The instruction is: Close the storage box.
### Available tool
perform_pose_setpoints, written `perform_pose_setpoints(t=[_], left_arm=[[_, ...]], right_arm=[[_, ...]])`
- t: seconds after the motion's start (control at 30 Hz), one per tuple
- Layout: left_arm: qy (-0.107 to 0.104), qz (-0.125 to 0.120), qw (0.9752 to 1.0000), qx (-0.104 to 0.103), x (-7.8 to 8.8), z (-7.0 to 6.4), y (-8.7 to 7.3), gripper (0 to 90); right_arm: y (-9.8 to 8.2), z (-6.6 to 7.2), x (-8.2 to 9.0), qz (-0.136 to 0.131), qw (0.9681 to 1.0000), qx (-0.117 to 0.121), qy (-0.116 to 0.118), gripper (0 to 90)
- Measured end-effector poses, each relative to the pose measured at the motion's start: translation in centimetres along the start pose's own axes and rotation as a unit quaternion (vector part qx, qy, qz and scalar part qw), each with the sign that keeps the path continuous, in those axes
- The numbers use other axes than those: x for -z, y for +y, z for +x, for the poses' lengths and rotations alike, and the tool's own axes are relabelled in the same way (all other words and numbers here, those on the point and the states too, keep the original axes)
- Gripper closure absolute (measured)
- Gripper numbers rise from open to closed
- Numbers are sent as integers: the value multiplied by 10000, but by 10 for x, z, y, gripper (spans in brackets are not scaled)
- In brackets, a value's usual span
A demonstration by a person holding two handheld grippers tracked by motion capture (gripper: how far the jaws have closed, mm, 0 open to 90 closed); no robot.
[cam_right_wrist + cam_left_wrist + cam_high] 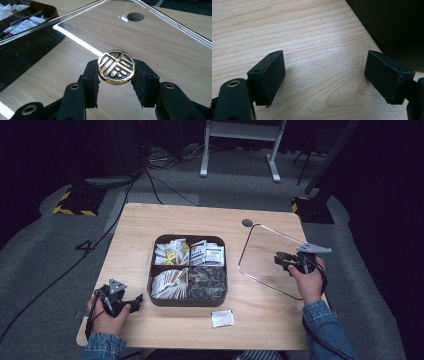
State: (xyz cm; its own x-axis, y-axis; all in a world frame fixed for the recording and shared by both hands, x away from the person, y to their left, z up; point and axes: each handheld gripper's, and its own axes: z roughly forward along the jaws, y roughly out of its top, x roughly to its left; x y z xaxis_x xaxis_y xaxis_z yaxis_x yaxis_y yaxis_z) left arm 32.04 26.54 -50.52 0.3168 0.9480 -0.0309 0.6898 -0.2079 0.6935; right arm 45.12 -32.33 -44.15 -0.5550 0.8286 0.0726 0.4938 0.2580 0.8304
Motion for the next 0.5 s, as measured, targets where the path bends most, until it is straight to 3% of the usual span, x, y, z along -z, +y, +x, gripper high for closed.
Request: perform_pose_setpoints(t=[0.5], left_arm=[[9,6,10000,0,0,0,0,171]], right_arm=[[19,19,24,-221,9994,234,135,590]])
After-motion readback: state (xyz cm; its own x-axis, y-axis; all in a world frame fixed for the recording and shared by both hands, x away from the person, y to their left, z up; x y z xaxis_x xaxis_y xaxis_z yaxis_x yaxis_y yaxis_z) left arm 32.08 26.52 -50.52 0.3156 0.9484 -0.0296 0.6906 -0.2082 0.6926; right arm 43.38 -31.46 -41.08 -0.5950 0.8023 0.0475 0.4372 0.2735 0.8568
